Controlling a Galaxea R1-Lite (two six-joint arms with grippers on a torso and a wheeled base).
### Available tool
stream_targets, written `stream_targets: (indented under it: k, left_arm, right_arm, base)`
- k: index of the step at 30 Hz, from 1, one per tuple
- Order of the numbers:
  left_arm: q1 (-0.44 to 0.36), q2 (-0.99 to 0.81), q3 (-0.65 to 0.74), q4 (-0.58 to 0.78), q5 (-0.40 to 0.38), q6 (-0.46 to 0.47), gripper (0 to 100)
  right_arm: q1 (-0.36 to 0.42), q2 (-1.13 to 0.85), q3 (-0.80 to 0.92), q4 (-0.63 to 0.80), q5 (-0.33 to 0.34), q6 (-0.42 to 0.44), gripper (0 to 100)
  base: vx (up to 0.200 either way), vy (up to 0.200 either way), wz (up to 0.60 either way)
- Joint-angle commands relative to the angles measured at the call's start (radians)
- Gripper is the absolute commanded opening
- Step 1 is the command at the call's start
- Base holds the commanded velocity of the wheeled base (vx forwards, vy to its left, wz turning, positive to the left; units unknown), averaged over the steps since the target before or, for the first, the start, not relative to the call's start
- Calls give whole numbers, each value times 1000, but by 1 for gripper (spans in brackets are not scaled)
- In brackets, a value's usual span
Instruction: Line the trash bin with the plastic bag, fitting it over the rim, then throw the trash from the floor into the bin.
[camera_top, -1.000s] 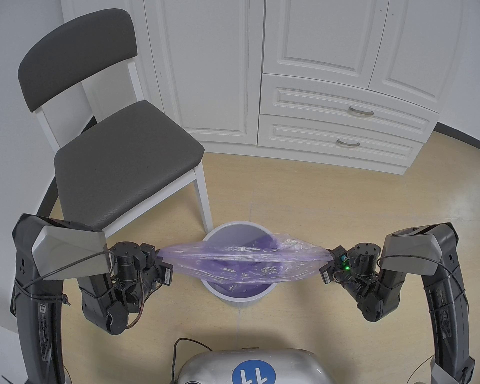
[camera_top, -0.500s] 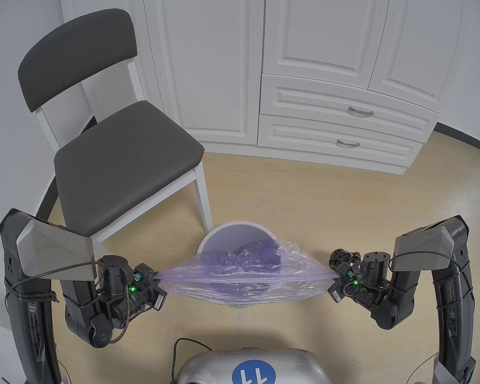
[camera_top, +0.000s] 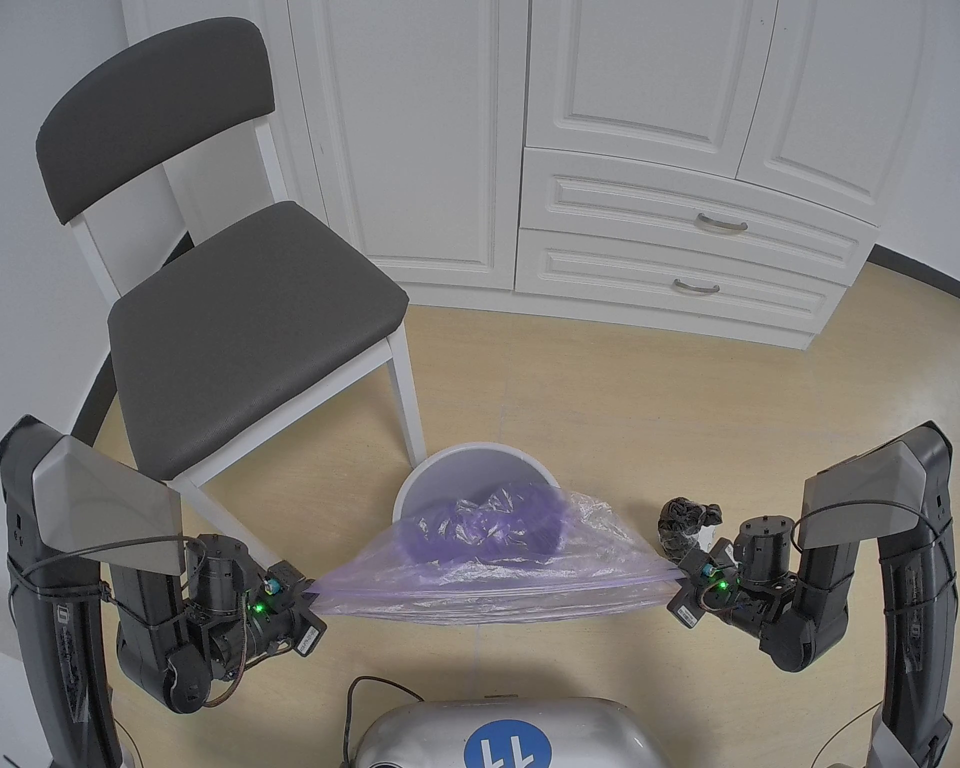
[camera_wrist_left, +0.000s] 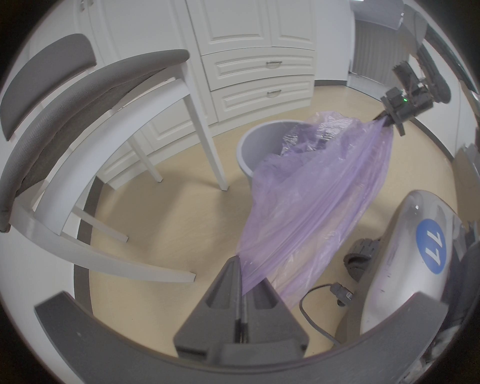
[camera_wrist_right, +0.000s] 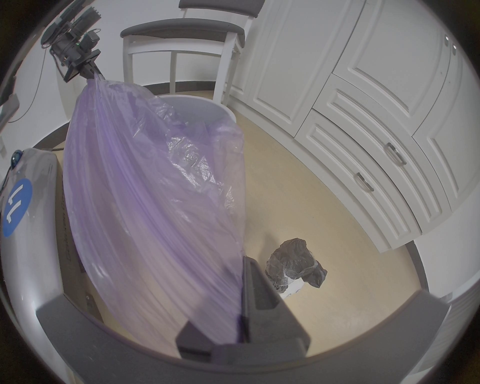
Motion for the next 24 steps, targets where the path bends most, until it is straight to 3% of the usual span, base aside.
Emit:
stream_targets:
  k: [1,13,24]
  left_arm:
    - [9,-22,36,-2,-28,25,0]
    - [5,37,18,-11,-46,37,0]
    - [-32,127,-94,-31,-11,-44,0]
  right_arm:
    - [2,-20,29,0,0,-14,0]
    - [5,11,11,-3,-2,-40,0]
    - [14,89,-113,-15,-11,0,0]
  base:
    - [0,0,0]
    - [0,0,0]
    - [0,0,0]
